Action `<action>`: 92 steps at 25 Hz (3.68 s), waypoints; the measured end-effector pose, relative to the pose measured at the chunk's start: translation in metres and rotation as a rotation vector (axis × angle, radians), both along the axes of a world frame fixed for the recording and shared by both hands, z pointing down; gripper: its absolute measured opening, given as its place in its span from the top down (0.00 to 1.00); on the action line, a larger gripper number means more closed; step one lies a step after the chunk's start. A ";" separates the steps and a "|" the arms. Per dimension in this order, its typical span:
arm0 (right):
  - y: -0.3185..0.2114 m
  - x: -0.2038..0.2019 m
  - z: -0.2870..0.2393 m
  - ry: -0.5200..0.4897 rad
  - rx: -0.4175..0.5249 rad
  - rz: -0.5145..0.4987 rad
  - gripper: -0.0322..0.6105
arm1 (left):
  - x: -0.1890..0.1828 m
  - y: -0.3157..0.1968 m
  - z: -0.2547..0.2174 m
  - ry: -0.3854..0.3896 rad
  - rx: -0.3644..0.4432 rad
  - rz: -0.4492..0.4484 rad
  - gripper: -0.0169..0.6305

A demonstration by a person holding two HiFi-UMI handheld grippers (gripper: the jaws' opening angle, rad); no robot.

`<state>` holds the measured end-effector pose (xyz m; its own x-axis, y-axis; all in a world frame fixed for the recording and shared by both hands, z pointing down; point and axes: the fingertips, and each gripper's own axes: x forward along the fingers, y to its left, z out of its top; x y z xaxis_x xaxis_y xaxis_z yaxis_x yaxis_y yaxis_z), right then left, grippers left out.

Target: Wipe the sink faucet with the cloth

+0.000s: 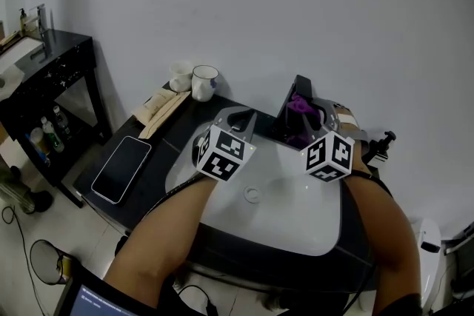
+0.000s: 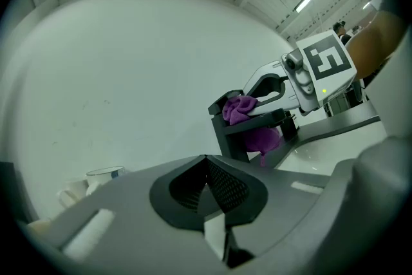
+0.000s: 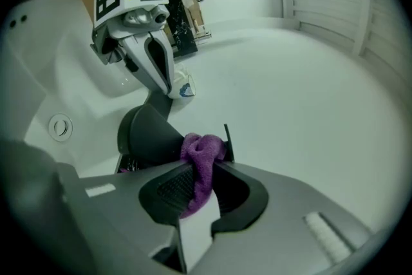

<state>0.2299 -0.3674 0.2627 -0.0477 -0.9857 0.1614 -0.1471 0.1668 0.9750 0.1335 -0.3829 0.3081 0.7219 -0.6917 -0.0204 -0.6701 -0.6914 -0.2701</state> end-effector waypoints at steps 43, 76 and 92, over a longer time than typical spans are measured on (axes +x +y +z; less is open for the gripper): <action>0.079 -0.041 0.082 0.311 0.005 -0.134 0.85 | -0.001 -0.002 0.006 -0.047 0.002 -0.017 0.95; -0.004 -0.017 0.119 0.166 -0.082 -0.004 0.84 | 0.009 0.003 0.007 -0.042 -0.007 0.027 0.95; 0.042 0.041 0.068 0.007 -0.043 0.072 0.84 | 0.005 0.002 0.011 -0.070 -0.009 0.016 0.95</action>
